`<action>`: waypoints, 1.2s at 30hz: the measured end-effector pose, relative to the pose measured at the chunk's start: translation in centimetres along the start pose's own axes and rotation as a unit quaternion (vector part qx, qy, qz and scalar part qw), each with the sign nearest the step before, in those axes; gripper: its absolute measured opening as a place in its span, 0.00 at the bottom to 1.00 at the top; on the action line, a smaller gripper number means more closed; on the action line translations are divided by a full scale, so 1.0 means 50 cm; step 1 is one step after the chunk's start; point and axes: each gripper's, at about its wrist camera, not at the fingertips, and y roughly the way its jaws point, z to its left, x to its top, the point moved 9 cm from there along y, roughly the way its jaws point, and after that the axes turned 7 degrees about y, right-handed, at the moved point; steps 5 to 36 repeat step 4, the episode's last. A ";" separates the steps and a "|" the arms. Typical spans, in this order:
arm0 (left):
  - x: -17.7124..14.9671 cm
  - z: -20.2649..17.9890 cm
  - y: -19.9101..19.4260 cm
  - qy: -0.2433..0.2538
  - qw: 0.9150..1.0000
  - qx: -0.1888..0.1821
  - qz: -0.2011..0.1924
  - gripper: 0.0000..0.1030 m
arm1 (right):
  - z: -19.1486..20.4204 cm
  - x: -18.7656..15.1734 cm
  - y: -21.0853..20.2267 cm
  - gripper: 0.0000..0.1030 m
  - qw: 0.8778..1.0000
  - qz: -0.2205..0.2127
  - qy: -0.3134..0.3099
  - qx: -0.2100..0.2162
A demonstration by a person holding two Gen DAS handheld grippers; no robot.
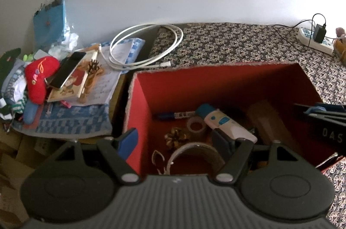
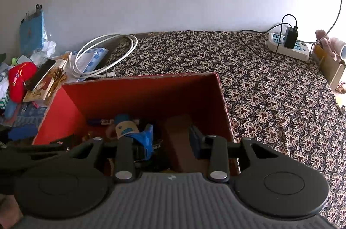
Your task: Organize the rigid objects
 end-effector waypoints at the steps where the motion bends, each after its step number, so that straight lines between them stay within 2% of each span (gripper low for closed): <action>1: 0.001 0.001 -0.002 0.001 1.000 0.003 -0.004 0.70 | -0.001 0.000 0.000 0.19 1.000 0.000 0.001 0.000; 36: 0.005 0.003 -0.005 -0.001 1.000 0.001 -0.009 0.70 | -0.003 0.001 -0.001 0.19 1.000 -0.001 0.004 0.000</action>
